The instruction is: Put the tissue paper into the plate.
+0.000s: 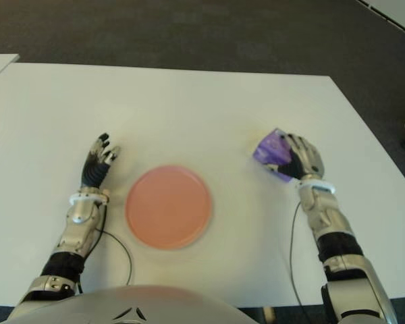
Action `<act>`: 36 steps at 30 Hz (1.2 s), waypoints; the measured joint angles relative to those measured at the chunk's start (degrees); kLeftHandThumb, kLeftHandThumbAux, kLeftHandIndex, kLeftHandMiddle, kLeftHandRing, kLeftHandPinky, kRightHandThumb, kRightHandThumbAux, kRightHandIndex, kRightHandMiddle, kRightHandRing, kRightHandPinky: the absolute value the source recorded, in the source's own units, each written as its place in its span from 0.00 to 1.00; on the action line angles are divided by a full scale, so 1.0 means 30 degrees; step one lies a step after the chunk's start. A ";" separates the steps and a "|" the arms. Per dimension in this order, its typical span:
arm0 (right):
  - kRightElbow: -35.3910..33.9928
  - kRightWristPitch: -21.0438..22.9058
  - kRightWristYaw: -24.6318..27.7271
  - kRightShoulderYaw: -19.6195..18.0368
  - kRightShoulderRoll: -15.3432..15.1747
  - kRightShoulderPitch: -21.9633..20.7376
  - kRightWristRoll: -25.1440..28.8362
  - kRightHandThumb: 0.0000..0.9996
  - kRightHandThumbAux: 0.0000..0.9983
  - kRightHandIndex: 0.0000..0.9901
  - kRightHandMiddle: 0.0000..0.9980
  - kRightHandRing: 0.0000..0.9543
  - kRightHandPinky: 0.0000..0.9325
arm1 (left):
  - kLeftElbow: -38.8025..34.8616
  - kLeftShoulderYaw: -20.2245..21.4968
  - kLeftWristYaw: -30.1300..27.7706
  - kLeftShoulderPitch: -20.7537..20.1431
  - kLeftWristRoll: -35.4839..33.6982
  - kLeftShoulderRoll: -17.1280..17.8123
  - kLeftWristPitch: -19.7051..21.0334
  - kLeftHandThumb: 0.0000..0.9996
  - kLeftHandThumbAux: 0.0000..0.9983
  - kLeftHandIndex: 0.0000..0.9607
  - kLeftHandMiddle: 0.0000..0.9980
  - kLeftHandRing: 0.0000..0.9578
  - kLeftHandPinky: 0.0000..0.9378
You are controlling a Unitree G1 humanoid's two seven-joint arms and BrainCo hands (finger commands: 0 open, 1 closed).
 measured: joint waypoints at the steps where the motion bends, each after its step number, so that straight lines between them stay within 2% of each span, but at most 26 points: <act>1: 0.0053 0.0029 0.0007 0.0022 0.0000 -0.0027 0.0000 0.00 0.47 0.00 0.00 0.00 0.00 | -0.0018 -0.0001 0.0000 0.0011 -0.0001 0.0000 0.0000 0.00 0.48 0.00 0.00 0.00 0.00; 9: 0.0417 0.0292 0.0059 0.0390 0.0139 -0.0020 -0.0016 0.01 0.46 0.00 0.00 0.00 0.00 | -0.0060 0.0013 -0.0001 0.0028 -0.0020 0.0015 0.0010 0.00 0.48 0.00 0.00 0.00 0.00; 17: 0.0579 0.1424 -0.1507 0.1941 0.1305 0.0042 -0.1015 0.02 0.50 0.00 0.00 0.00 0.00 | -0.0077 0.0035 -0.0005 0.0022 -0.0063 0.0012 0.0080 0.00 0.49 0.00 0.00 0.00 0.00; 27: 0.2665 0.1213 -0.2871 0.3590 0.1334 -0.1127 -0.1582 0.06 0.50 0.00 0.00 0.00 0.00 | -0.0115 0.0115 -0.0007 0.0185 -0.0164 0.0042 -0.0010 0.00 0.51 0.00 0.00 0.00 0.00; 36: 0.3893 0.1034 -0.3732 0.4281 0.1358 -0.1925 -0.1574 0.08 0.47 0.00 0.00 0.00 0.00 | -0.0183 0.0076 -0.0007 0.0356 -0.0142 0.0044 -0.0214 0.00 0.51 0.00 0.00 0.00 0.00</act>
